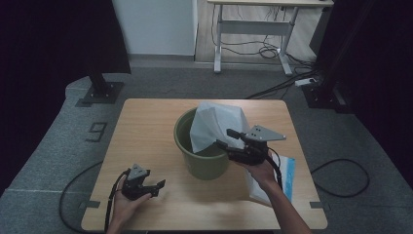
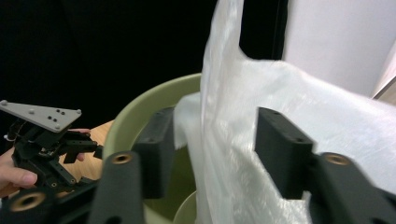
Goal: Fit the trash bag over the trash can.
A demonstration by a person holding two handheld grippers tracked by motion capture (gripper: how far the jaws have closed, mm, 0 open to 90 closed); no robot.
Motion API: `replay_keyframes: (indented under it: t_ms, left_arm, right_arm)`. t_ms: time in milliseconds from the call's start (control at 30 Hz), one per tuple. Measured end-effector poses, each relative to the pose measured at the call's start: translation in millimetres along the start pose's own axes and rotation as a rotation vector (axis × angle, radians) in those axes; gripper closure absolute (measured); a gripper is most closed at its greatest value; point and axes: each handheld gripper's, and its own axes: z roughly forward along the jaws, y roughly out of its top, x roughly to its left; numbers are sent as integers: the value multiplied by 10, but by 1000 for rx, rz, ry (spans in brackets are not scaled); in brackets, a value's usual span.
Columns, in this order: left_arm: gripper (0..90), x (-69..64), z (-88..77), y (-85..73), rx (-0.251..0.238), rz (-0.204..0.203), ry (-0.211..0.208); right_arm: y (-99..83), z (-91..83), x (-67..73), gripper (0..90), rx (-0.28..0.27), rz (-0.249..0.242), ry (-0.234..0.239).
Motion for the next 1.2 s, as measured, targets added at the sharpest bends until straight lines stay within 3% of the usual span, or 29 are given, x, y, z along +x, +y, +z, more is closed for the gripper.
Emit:
replay_keyframes:
  t_ms: [133,200,333,400,433,567,600,800,867,933,1000,1033,1067,1100,1133,1167,1200]
  left_arm:
    - [225,6,-1,-4,-1,-4,-1]
    - [225,7,-4,-5,-4,-10,-3]
    - [225,6,-7,-6,-8,-10,0]
    - [226,7,-5,-9,-13,-8,3]
    - [227,4,-2,-11,-15,-8,5]
    - [229,-16,1,-8,-27,-10,10]
    - [229,-34,3,1,-29,-10,14]
    - [228,-86,17,44,-26,4,22]
    - [226,-110,5,68,-32,6,25]
    - [225,-134,-17,103,-40,15,28]
    - [223,-157,-50,146,-56,21,26]
    - [223,-167,-69,170,-65,24,23]
    - [223,-178,-88,197,-72,26,20]
    - [222,-192,-112,233,-84,31,16]
    - [222,-200,-127,257,-91,34,16]
    - [223,-211,-148,293,-101,34,13]
    - [223,-223,-169,330,-111,35,12]
  right_arm:
    - [-22,-94,14,350,1,-19,7]
    - [-57,-149,11,334,3,-28,-11]
    - [-178,-259,-15,311,0,-17,-19]
    - [-299,-344,-25,299,-2,-8,-43]
    - [-433,-425,-33,286,-18,-5,-79]
    - [-631,-520,-54,262,-24,11,-121]
    - [-766,-559,-74,249,-16,22,-138]
    - [-1085,-559,-111,242,17,74,-155]
    - [-1256,-500,-139,243,59,90,-167]
    - [-1296,-486,-152,251,69,91,-177]
    - [-1381,-480,-181,335,73,100,-176]
    - [-1381,-480,-181,335,73,100,-176]
    - [-1400,-476,-185,397,82,94,-176]
    - [-1423,-486,-206,575,77,102,-179]
    - [-1423,-486,-206,575,77,102,-179]
    - [-1410,-503,-226,698,63,114,-175]
    - [-1393,-516,-231,748,54,107,-192]
